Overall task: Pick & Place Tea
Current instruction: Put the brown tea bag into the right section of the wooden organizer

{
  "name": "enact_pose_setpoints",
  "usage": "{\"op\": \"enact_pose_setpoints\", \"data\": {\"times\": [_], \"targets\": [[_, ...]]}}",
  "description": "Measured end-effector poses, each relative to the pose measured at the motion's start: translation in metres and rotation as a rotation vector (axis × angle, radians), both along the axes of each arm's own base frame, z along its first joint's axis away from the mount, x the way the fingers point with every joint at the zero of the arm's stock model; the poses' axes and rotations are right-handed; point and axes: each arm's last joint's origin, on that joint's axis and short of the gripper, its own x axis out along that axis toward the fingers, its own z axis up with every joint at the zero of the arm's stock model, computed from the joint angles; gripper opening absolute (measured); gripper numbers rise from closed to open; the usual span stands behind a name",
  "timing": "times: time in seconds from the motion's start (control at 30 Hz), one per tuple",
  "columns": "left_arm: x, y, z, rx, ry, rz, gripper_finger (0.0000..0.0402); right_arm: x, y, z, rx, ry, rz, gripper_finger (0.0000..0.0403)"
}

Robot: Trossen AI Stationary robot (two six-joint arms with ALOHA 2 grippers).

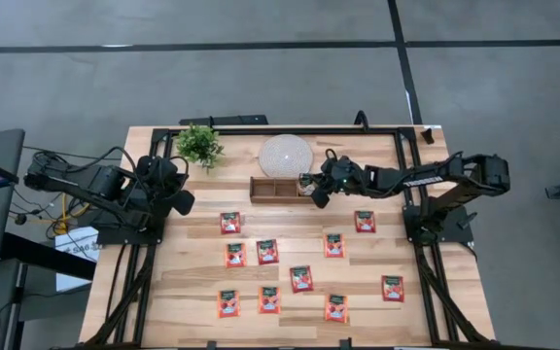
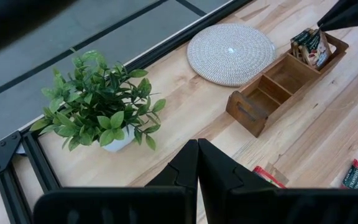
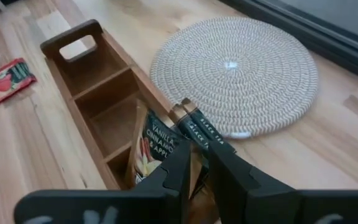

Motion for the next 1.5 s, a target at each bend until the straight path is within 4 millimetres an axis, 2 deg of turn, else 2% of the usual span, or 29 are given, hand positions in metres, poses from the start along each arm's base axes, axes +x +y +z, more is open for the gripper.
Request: {"op": "enact_pose_setpoints", "data": {"times": [0.27, 0.53, 1.5], "targets": [[0.000, 0.000, 0.000, 0.000, 0.000, 0.000, 0.0000, 0.002, -0.002, 0.016, -0.043, -0.108, 0.012, 0.0048], [0.001, 0.000, 0.001, -0.004, -0.012, 0.000, 0.0000, 0.006, -0.008, -0.001, 0.004, -0.065, -0.003, 0.0033], [0.002, -0.001, 0.001, -0.008, -0.026, -0.001, 0.0000, -0.001, -0.006, -0.006, 0.039, 0.031, 0.022, 0.0014]]}}
